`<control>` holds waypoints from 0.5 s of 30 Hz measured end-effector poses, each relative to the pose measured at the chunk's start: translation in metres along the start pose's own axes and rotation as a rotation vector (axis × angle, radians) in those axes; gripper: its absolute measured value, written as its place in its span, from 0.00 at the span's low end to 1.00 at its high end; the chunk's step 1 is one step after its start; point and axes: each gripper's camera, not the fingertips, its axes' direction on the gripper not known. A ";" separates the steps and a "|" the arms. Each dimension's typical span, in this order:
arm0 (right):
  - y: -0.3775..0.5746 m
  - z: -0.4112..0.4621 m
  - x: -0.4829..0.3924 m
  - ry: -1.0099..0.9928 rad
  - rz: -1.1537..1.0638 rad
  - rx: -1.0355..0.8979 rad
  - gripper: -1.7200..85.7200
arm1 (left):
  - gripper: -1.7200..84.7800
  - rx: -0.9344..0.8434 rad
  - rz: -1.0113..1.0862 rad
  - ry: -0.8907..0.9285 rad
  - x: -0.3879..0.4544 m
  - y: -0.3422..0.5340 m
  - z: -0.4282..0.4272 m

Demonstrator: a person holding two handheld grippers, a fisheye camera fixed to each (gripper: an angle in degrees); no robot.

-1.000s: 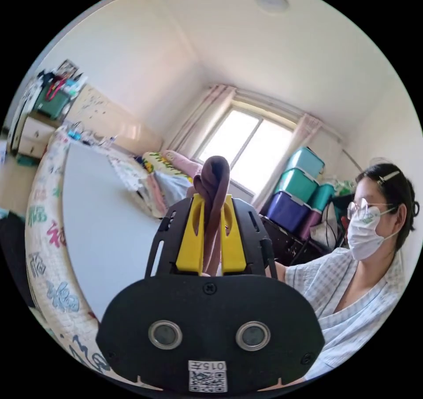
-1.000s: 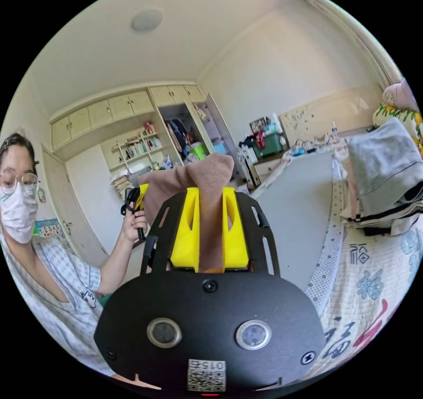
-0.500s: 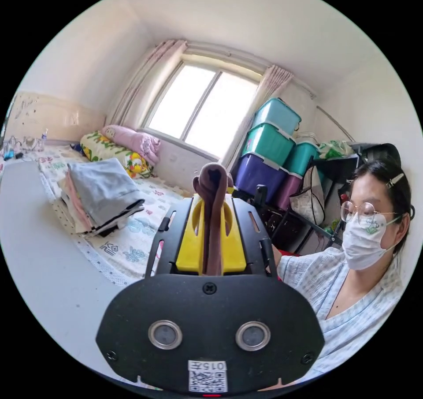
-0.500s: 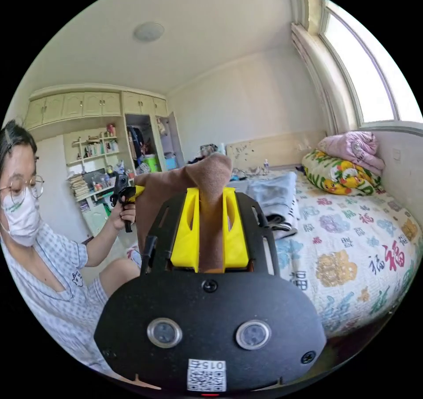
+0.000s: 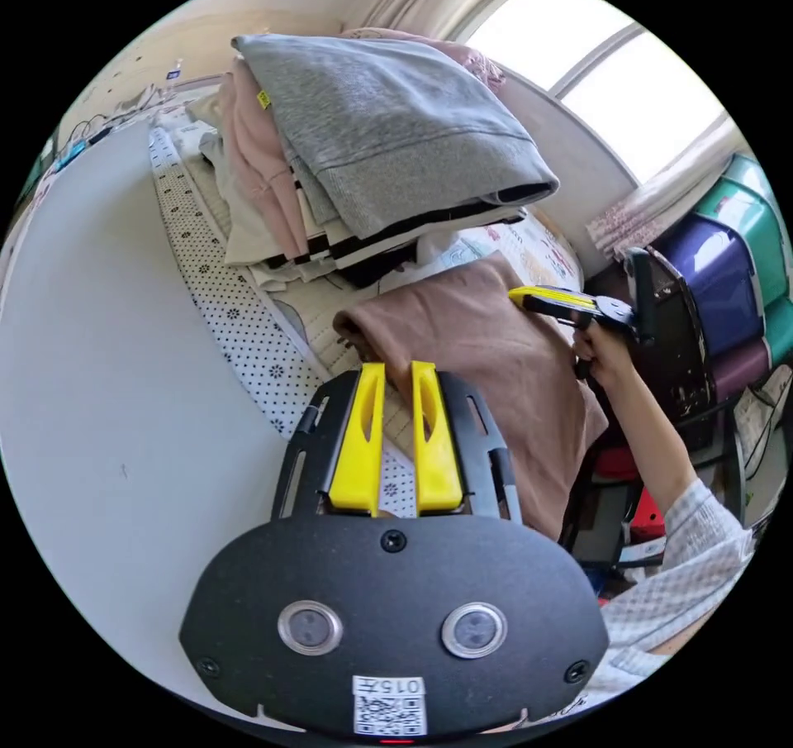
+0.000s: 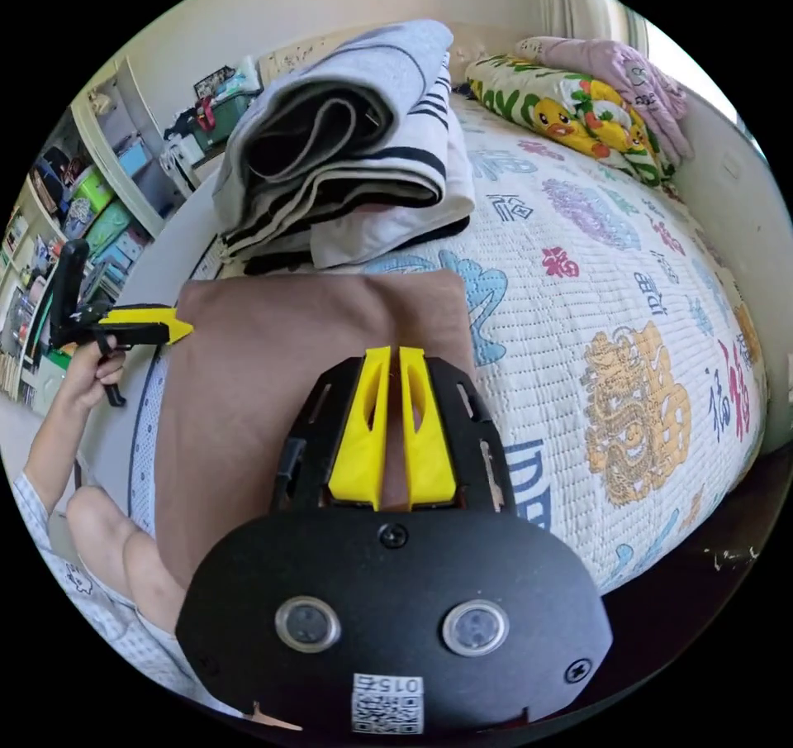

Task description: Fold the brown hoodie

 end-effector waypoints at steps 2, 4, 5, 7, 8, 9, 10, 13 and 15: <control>0.002 -0.003 0.009 -0.072 0.007 -0.008 0.04 | 0.09 -0.004 0.008 0.012 -0.007 -0.002 -0.002; 0.006 -0.018 0.013 -0.107 -0.011 0.020 0.05 | 0.09 0.042 0.017 0.013 -0.012 -0.002 -0.013; 0.010 -0.036 0.007 -0.098 -0.052 0.084 0.05 | 0.08 0.090 0.019 -0.001 -0.015 -0.003 -0.023; 0.014 -0.067 -0.016 -0.053 -0.144 0.218 0.06 | 0.08 0.160 0.012 -0.013 -0.022 -0.008 -0.036; 0.016 -0.083 -0.037 -0.018 -0.216 0.301 0.07 | 0.09 0.194 0.001 -0.024 -0.028 -0.014 -0.042; 0.013 -0.094 -0.061 0.012 -0.288 0.358 0.08 | 0.09 0.216 -0.019 -0.024 -0.034 -0.021 -0.044; 0.010 -0.096 -0.074 0.022 -0.324 0.373 0.09 | 0.09 0.224 -0.028 -0.019 -0.037 -0.025 -0.045; -0.019 -0.092 -0.126 -0.009 -0.441 0.391 0.13 | 0.10 0.268 -0.081 0.018 -0.050 -0.037 -0.042; -0.058 -0.074 -0.153 -0.019 -0.425 0.382 0.15 | 0.10 0.292 -0.102 0.036 -0.055 -0.040 -0.034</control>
